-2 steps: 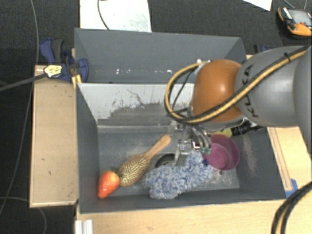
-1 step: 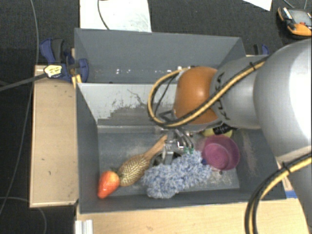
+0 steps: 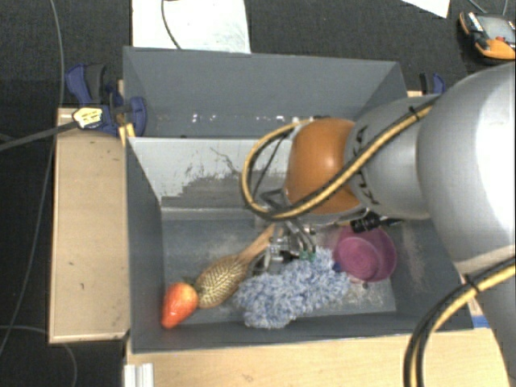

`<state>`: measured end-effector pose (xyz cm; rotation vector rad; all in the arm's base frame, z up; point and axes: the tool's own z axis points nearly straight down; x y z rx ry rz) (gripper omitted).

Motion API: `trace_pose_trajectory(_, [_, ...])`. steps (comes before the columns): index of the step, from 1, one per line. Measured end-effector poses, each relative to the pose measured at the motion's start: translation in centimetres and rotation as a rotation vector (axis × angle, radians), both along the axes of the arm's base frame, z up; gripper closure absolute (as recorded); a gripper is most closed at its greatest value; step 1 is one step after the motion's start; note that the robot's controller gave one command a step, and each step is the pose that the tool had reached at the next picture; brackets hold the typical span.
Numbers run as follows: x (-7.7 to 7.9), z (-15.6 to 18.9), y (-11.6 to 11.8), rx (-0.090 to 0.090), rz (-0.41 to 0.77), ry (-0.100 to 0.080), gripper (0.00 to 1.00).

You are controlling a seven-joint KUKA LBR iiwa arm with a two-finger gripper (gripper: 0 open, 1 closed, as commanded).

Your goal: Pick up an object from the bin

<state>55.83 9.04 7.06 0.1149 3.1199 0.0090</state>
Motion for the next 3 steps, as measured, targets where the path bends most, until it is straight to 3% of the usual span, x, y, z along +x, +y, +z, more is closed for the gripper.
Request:
trace_pose_trajectory(1, [1.4,0.7,-2.7,-0.005,0.060,0.000,0.00])
trace_pose_trajectory(2, [-0.1,0.4,-1.2,0.001,0.004,0.000,0.00])
trace_pose_trajectory(3, [1.0,0.1,-2.4,-0.002,0.052,-0.005,1.00])
